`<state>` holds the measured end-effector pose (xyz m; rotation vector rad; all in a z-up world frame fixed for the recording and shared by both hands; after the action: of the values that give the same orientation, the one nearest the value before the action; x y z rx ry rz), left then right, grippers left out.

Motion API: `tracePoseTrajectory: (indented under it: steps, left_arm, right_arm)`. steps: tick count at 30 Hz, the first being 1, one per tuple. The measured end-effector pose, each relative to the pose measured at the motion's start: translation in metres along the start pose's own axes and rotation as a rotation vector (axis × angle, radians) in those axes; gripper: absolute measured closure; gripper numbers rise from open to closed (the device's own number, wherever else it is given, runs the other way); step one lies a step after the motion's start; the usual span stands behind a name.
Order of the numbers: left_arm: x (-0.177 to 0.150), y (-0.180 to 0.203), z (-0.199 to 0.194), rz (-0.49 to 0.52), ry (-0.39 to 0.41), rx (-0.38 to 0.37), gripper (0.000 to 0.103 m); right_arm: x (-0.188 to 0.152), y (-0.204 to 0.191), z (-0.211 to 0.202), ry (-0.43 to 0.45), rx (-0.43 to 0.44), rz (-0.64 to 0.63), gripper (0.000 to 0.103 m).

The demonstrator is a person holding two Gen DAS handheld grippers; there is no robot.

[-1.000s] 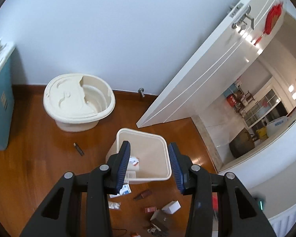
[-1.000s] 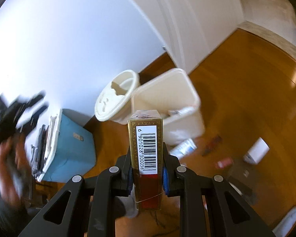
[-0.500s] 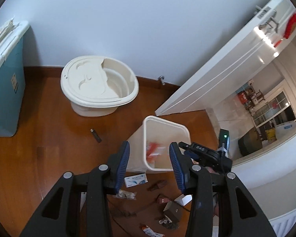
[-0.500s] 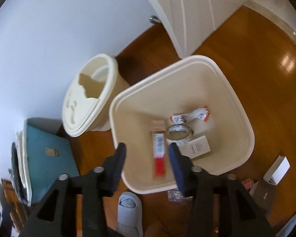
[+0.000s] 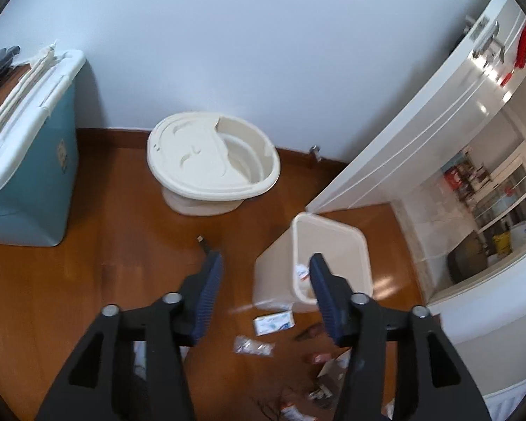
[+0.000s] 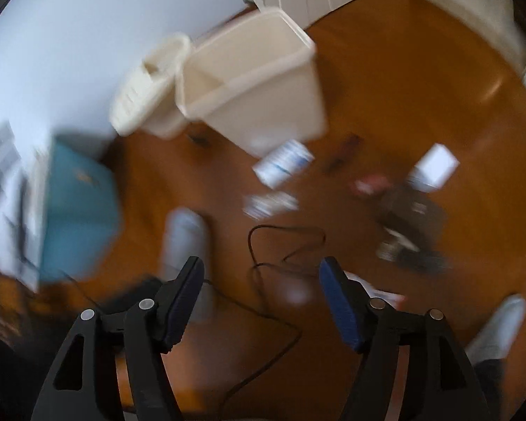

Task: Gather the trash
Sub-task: 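Lower the right tool to grasp the white-and-orange wrapper from the floor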

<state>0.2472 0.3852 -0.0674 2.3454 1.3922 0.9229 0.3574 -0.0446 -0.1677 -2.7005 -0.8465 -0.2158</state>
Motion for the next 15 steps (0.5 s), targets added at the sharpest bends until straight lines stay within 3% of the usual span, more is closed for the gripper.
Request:
tracePoseTrajectory:
  steps: [3,5,8,10,13,15]
  left_arm:
    - [-0.005,0.004,0.016,0.078,-0.068,0.039,0.047]
    - [-0.003,0.01,0.043,0.107,-0.176,0.036,0.043]
    - [-0.006,0.015,0.103,0.168,-0.329,-0.017,0.021]
    - [-0.016,0.007,0.135,0.237,-0.338,0.038,0.02]
    - [-0.036,-0.02,0.195,0.326,-0.402,0.137,0.02]
    - [-0.043,-0.039,0.224,0.351,-0.398,0.183,0.02]
  right_arm:
    - [-0.053,0.008,0.035,-0.061,-0.133,-0.176,0.031]
    - [-0.082,0.02,0.066,-0.102,-0.128,-0.263,0.031]
    - [-0.105,0.045,0.121,-0.192,-0.139,-0.292,0.031]
    - [-0.112,0.063,0.167,-0.262,-0.123,-0.279,0.031]
    - [-0.111,0.071,0.228,-0.337,-0.151,-0.385,0.031]
    - [-0.109,0.076,0.262,-0.373,-0.189,-0.467,0.031]
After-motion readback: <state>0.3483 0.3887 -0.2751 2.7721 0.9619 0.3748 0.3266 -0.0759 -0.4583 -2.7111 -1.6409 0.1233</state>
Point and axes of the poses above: each gripper's, at about its wrist camera, not at the fingertips, and z roughly the way its jaws point, y to its right, x to its top, the point moved 1 cm from there along z, roughly the way its jaws point, and after that the axes turned 12 degrees about -z, right-handed, at the moved point
